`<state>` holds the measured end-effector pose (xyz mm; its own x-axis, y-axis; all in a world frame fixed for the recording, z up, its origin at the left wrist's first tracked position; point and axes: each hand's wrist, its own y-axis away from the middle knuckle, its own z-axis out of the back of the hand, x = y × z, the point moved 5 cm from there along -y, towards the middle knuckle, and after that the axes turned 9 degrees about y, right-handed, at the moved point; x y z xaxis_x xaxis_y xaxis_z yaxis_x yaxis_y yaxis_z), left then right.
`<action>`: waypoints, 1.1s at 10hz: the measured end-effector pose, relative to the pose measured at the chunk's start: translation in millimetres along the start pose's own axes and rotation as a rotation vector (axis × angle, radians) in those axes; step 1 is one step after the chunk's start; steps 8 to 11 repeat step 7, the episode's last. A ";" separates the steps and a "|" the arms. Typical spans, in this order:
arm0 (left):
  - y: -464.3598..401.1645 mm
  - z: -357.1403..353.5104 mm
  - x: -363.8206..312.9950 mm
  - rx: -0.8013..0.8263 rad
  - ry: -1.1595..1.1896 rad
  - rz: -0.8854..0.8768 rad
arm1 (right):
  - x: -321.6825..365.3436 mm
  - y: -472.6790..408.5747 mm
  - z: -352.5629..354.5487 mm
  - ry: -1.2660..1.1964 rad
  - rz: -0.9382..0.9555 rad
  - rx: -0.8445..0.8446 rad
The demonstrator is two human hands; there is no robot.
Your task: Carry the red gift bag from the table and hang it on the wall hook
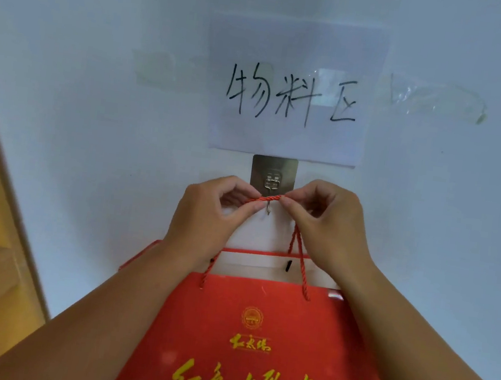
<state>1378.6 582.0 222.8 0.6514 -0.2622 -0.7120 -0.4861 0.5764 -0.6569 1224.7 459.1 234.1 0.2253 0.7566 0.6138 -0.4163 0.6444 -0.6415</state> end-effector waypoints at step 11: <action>71.9 11.5 8.3 0.053 -0.198 -0.025 | 14.1 81.9 -10.4 0.404 0.136 -0.042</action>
